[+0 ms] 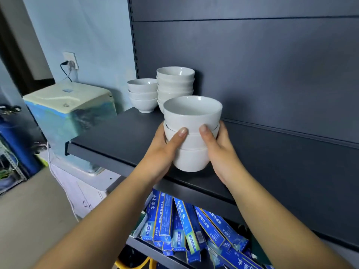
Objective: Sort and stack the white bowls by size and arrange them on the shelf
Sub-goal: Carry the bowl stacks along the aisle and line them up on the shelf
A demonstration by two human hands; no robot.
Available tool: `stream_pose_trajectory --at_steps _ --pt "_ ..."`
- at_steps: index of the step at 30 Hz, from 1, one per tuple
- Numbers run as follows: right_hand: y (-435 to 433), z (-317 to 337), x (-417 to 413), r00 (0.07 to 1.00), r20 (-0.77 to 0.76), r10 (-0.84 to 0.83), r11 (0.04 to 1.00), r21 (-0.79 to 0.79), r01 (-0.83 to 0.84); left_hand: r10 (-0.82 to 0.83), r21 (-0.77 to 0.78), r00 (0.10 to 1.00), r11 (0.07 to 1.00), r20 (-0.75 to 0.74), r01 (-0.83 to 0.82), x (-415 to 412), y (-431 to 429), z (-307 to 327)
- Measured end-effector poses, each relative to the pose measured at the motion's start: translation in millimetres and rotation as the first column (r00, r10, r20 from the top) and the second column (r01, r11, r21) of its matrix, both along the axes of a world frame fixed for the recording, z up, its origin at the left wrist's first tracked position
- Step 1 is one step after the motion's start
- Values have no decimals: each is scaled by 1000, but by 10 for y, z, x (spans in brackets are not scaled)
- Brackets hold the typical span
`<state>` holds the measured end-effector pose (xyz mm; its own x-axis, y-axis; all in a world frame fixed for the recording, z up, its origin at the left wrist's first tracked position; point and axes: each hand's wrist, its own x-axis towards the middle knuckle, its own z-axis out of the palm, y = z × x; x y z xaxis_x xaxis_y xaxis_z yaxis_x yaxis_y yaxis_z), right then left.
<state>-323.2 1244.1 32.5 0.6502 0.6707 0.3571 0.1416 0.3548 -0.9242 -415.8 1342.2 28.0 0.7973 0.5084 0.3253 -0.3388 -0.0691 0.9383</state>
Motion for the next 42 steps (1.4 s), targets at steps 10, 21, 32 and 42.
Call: stream_pose_trajectory --at_steps 10,21,32,42 --pt "187 -103 185 995 34 -94 991 -89 96 -103 61 994 993 -44 105 260 332 -118" --pt "118 -188 133 990 84 -113 978 -166 126 -198 253 970 940 -139 228 255 590 -162" --pt "-82 -173 247 986 105 -128 923 -351 157 -184 291 939 918 -291 270 299 794 -233" --pt "138 -146 891 965 28 -260 909 -330 255 36 416 922 899 -385 138 1030 781 -211"
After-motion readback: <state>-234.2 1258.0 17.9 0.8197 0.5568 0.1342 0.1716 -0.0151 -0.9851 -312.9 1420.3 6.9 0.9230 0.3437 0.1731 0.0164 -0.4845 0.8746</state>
